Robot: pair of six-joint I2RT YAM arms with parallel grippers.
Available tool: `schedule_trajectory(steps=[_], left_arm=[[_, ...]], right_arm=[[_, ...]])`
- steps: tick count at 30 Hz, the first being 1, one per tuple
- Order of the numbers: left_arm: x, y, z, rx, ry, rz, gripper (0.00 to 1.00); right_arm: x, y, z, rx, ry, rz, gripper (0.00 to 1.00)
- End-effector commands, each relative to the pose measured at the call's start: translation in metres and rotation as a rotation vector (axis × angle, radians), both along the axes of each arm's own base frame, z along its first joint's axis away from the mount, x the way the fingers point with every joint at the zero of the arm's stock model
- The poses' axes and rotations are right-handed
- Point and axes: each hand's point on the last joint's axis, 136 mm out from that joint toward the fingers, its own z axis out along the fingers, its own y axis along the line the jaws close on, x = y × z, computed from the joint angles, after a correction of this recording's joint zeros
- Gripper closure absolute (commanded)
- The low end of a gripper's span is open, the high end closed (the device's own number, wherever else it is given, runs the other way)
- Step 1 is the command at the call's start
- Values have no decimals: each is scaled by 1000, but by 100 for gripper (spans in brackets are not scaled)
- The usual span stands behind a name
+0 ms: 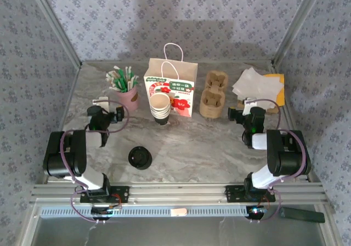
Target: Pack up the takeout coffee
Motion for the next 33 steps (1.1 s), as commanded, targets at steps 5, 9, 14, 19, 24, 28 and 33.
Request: schedule_trajectory(steps=[5, 9, 14, 19, 24, 28, 33], left_arm=[[2, -1, 4, 13, -29, -3, 0], [2, -1, 4, 13, -29, -2, 0], [3, -1, 5, 14, -30, -4, 0], [2, -1, 4, 13, -29, -3, 0], [3, -2, 7, 15, -35, -8, 0], [-2, -8, 22, 9, -48, -47, 0], [-20, -10, 54, 38, -69, -66, 0]], right_arm=[[2, -3, 2, 4, -4, -20, 0], [2, -3, 2, 4, -3, -20, 0], [2, -3, 2, 5, -3, -18, 0], [2, -3, 1, 5, -2, -18, 0], [2, -2, 1, 9, -1, -15, 0], [-1, -3, 12, 26, -30, -18, 0], [-24, -12, 66, 39, -118, -61, 0]])
